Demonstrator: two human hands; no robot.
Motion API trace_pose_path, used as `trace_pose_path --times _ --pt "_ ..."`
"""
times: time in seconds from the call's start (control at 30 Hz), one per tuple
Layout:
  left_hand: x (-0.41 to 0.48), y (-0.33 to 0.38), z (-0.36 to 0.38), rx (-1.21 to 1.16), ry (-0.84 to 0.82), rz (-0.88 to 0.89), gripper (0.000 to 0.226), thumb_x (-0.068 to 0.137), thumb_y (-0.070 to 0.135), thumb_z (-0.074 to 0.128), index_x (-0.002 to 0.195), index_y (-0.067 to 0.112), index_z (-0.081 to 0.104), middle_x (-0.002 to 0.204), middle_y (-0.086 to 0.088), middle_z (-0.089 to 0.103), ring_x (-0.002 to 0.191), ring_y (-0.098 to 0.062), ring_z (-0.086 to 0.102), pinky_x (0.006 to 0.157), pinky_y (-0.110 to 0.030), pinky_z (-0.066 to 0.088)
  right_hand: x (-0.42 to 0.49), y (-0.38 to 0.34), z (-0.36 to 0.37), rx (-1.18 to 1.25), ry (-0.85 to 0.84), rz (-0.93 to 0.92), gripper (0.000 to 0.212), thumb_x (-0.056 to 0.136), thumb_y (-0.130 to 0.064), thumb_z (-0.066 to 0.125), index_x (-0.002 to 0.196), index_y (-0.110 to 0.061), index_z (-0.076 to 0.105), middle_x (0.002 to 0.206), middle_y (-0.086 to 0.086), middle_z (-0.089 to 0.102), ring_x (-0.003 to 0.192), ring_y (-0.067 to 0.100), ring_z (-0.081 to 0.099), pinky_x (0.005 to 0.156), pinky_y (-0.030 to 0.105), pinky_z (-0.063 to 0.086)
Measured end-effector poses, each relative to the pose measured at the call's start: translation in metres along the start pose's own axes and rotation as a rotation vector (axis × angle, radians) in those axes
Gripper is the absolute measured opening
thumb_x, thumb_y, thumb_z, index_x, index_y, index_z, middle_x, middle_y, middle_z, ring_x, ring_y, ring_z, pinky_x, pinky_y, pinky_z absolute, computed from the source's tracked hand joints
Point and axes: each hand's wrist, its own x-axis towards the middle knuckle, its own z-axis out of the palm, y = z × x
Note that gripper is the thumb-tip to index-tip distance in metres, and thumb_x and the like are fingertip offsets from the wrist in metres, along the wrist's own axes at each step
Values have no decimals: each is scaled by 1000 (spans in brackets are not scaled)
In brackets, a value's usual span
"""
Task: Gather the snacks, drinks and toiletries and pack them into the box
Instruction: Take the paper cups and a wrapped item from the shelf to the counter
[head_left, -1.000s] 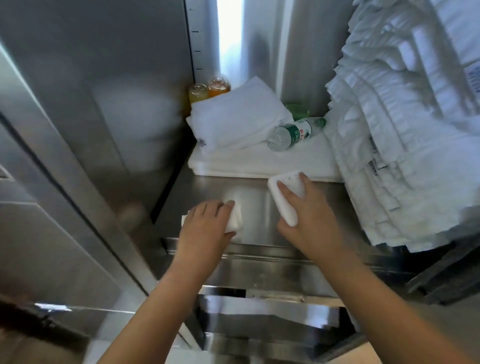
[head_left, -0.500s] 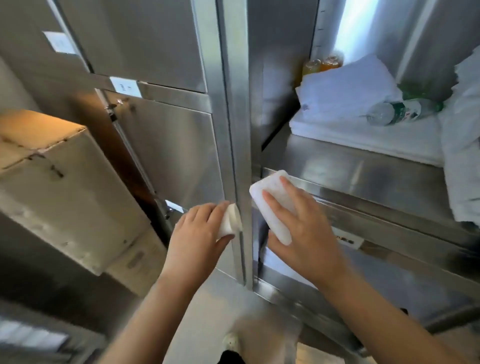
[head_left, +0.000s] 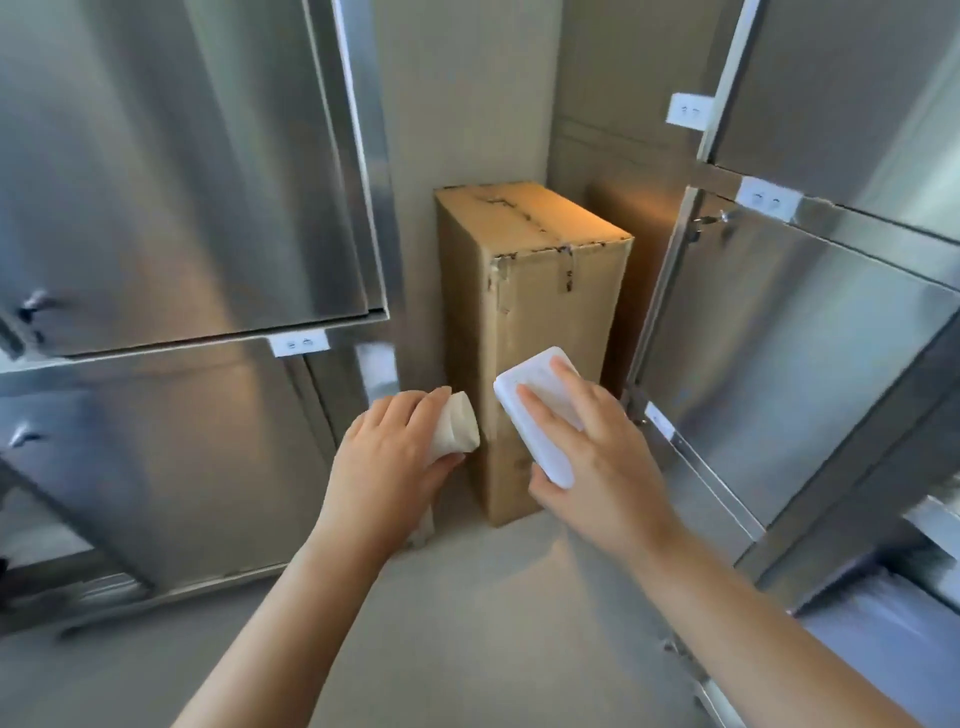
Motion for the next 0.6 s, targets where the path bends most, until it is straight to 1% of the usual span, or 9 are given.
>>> trace_pose_path --times 0.07,0.13,0.27,0.33,0.43,0.53,0.6 --pt "-26 -48 -25 44 18 -73 56 72 29 79 121 13 58 108 -3 63 96 -30 59 77 -40 48 20 -48 28 42 -19 -78 67 65 -13 63 131 -16 54 146 13 37 103 38 53 77 45 51" --pt "-56 -101 -52 96 22 -148 55 71 29 79 120 13 59 106 -3 63 93 -30 60 76 -39 48 39 -101 61 100 -31 -144 69 63 -10 69 130 -14 55 145 15 39 105 39 54 77 44 51" --pt "-115 -205 -109 195 15 -295 54 71 32 78 119 14 59 104 -1 63 91 -29 60 75 -37 48 70 -217 126 217 -147 -233 72 59 -9 74 129 -13 56 143 14 41 101 40 55 71 46 52" --pt "-141 -251 -139 250 29 -362 54 70 31 78 118 15 60 102 0 64 91 -28 60 76 -37 47 86 -271 155 259 -187 -287 72 59 -9 73 128 -13 57 142 13 43 104 40 55 72 46 52" --pt "-177 -307 -180 295 68 -472 52 70 28 79 116 14 61 102 -1 64 91 -29 61 78 -38 47 106 -344 192 327 -220 -359 70 61 -8 71 129 -12 56 143 13 42 104 38 54 77 43 51" --pt "-209 -352 -211 322 82 -563 52 71 28 79 117 15 61 103 -1 64 93 -29 60 80 -39 46 124 -406 220 370 -248 -423 69 62 -8 68 130 -14 55 143 10 42 97 37 53 74 40 50" --pt "-226 -377 -224 342 83 -610 54 70 28 80 118 14 60 105 -1 64 95 -28 60 81 -38 46 135 -438 238 398 -261 -446 69 62 -10 65 130 -16 54 143 9 41 97 37 52 76 40 49"
